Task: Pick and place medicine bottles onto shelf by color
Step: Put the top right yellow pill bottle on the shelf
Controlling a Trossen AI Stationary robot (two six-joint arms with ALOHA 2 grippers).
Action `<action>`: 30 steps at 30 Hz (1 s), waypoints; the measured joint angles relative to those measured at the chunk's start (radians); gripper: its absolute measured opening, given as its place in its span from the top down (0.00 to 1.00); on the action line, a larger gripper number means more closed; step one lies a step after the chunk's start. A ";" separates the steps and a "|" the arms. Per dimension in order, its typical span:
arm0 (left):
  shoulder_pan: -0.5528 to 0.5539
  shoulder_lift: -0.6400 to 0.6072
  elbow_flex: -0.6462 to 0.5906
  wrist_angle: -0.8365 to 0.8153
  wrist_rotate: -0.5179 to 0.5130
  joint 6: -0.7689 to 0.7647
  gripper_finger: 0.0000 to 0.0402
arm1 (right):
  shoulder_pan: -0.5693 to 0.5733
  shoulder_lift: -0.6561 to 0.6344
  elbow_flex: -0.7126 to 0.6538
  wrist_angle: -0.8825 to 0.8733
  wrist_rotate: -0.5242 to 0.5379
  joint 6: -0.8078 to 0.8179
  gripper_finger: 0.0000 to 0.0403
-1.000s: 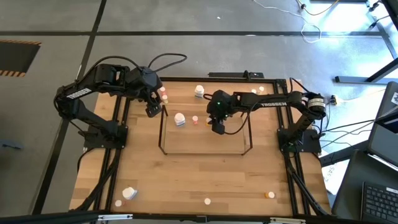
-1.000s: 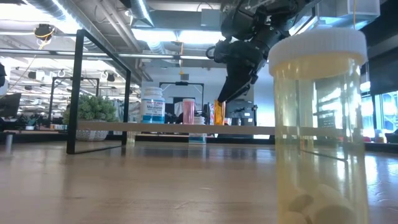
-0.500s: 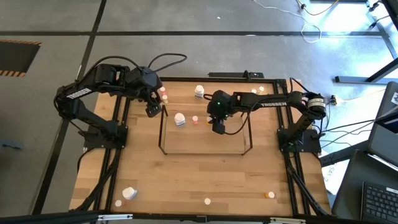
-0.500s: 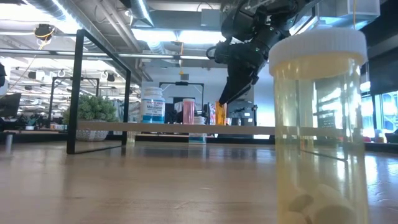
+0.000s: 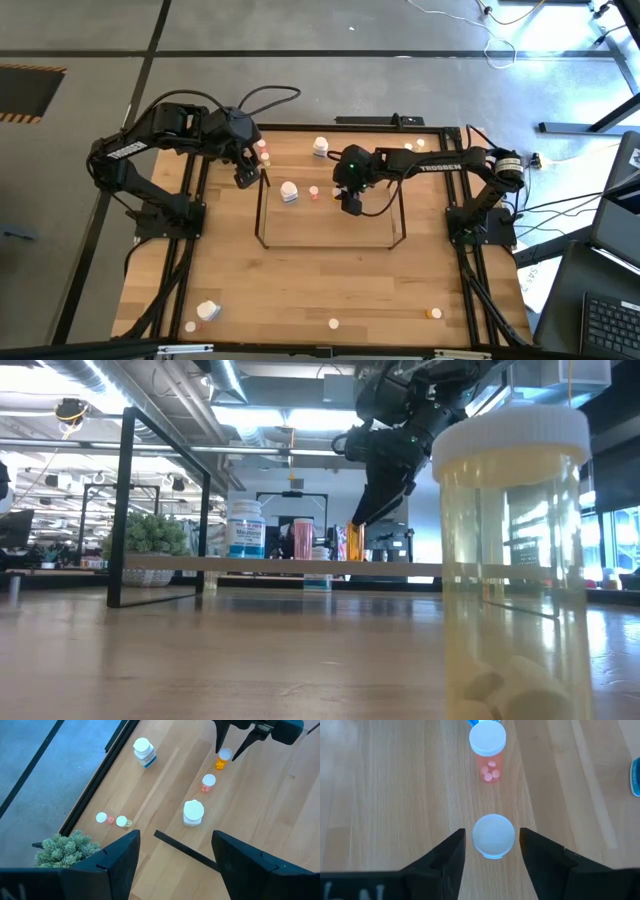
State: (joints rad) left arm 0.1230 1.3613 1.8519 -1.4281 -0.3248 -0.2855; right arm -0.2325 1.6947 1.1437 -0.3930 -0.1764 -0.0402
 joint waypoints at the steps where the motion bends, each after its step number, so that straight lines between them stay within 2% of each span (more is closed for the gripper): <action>1: 0.000 0.000 0.000 0.000 0.000 0.000 0.40 | 0.000 0.000 0.002 -0.002 0.000 0.001 0.53; 5: 0.000 0.000 0.000 0.000 0.000 0.000 0.40 | 0.000 0.000 0.028 -0.014 0.000 0.004 0.54; 15: 0.000 0.000 0.000 0.000 0.000 0.000 0.40 | -0.034 -0.014 0.133 -0.175 0.002 -0.017 0.54; 20: 0.000 0.000 0.000 0.000 0.000 0.000 0.40 | -0.060 -0.106 0.139 -0.205 0.013 -0.008 0.54; 25: 0.000 0.000 0.000 0.000 0.000 0.000 0.40 | -0.099 -0.232 0.140 -0.287 0.135 0.030 0.54; 30: 0.000 0.000 0.000 0.000 -0.007 0.000 0.40 | -0.170 -0.324 0.140 -0.419 0.157 0.242 0.54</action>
State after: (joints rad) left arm 0.1230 1.3613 1.8519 -1.4282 -0.3316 -0.2852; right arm -0.4025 1.3705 1.2839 -0.8118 -0.0197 0.2017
